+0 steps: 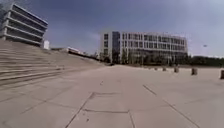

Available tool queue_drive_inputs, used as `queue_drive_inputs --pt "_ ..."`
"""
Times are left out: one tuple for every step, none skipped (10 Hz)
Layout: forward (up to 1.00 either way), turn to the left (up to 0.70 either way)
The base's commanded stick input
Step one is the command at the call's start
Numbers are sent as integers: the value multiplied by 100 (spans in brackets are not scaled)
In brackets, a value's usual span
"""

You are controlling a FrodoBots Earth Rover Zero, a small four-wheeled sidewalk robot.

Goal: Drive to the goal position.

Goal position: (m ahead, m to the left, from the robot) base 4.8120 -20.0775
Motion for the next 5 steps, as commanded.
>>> queue_drive_inputs --pt "70 -10" --pt "70 -30" --pt "70 -12" --pt "70 -2" --pt "70 -2"
